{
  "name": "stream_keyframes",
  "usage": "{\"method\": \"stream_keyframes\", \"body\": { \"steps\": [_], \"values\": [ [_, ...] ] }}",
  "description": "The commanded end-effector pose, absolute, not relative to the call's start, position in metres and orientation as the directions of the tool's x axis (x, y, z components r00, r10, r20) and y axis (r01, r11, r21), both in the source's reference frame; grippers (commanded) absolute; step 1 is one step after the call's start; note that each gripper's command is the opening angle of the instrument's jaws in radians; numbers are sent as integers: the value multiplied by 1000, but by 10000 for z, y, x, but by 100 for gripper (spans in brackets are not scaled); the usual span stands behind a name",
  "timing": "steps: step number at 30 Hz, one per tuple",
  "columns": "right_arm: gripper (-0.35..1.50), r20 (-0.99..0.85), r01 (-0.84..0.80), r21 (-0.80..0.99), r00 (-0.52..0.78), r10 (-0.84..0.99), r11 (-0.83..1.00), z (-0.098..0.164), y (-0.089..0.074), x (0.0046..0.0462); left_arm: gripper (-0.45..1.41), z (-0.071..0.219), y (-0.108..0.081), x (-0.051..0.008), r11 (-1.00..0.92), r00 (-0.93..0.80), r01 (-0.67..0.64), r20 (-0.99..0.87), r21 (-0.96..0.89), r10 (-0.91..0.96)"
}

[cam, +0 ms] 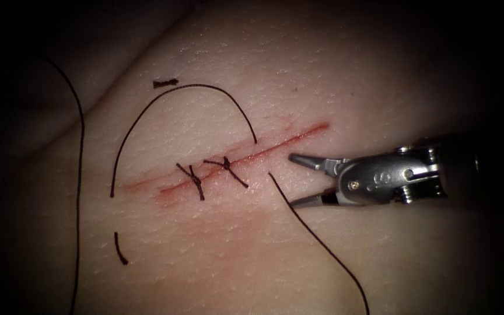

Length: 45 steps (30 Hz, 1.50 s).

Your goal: Wound Closure

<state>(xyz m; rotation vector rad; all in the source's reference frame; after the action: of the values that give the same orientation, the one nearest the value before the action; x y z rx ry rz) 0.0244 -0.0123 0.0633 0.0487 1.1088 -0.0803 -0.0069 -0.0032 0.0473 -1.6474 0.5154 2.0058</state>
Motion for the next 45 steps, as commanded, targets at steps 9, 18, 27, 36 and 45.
{"method": "stream_keyframes", "body": {
  "steps": [9, 18, 27, 36, 45],
  "values": [
    [109, -916, 104, 14, 400, -29, 994, 661, -136, 272, -45, 475, -41, -71, -808, -154, -589, -979, -21, 137],
    [-35, -930, 157, 23, 365, -36, 987, 661, -135, 272, -45, 474, -43, -71, -808, -153, -589, -979, -21, 137],
    [-35, -932, 153, 10, 360, -46, 988, 643, -152, 242, -45, 474, -43, -72, -808, -153, -588, -979, -21, 137],
    [-35, -923, 219, 20, 378, -66, 975, 601, -204, 235, -45, 477, -41, -74, -808, -152, -589, -979, -21, 136],
    [-35, -921, 264, 25, 382, -80, 964, 563, -242, 236, -45, 477, -40, -74, -808, -152, -589, -979, -21, 136]
  ]
}}
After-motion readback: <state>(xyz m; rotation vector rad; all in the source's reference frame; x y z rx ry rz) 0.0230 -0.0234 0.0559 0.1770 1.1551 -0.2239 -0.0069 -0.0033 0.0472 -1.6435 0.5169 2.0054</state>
